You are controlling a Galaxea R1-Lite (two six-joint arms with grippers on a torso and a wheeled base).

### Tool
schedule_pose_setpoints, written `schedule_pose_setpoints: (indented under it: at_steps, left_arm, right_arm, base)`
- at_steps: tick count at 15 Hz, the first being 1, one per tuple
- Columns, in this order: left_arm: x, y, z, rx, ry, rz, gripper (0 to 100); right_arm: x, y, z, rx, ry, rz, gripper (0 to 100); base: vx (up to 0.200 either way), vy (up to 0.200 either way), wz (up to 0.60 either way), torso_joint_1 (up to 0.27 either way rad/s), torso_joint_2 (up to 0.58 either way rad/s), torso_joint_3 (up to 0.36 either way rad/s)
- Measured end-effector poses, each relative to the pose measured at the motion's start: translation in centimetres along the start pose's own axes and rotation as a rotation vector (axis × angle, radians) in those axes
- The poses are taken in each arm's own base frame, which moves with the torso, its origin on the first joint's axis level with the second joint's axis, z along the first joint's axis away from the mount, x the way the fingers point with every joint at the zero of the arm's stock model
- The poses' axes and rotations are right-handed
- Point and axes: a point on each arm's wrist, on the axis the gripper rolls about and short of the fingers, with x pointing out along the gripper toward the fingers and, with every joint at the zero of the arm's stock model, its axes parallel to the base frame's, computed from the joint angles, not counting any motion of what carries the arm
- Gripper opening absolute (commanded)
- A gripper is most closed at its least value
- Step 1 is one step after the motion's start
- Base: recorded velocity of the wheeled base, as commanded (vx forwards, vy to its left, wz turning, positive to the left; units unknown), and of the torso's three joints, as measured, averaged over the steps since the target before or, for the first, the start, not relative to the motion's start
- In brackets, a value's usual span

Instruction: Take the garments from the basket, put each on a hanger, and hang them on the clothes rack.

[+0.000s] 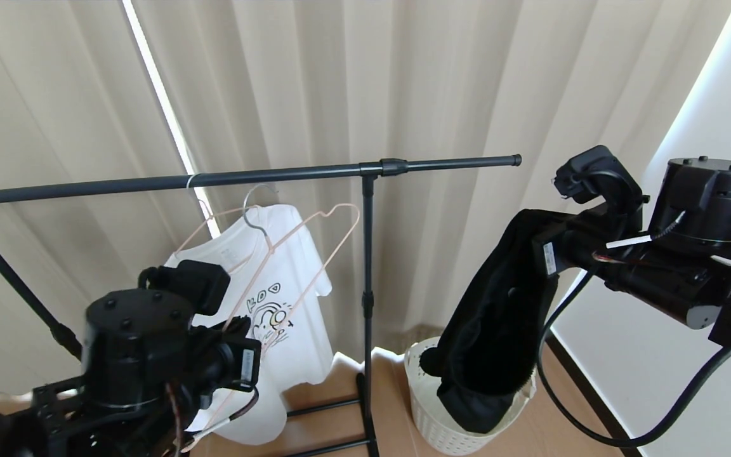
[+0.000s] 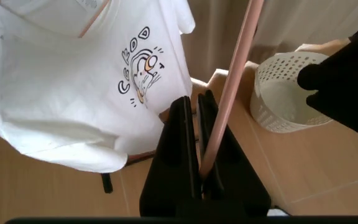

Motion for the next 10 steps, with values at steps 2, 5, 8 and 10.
schedule_pose_setpoints:
  at_steps: [2, 5, 8, 10]
  left_arm:
    - [-1.3, 0.7, -0.9, 0.018, -0.088, -0.079, 0]
    - [-2.5, 1.1, -2.5, 0.096, -0.118, -0.257, 0]
    - [-3.3, 1.2, -3.4, 0.133, -0.136, -0.345, 0]
    - [-3.6, 1.2, -4.0, 0.145, -0.121, -0.384, 0]
  right_arm:
    - [0.0, 0.4, 0.3, -0.001, 0.003, -0.045, 0]
    - [0.7, 0.8, 0.2, -0.005, 0.036, -0.147, 0]
    - [1.8, 1.3, 0.2, -0.009, 0.068, -0.244, 0]
    - [2.6, 1.7, 0.0, -0.013, 0.085, -0.278, 0]
  base:
    - [0.0, 0.0, 0.0, 0.0, 0.0, 0.0]
    - [0.0, 0.0, 0.0, 0.0, 0.0, 0.0]
    - [0.0, 0.0, 0.0, 0.0, 0.0, 0.0]
    - [0.0, 0.0, 0.0, 0.0, 0.0, 0.0]
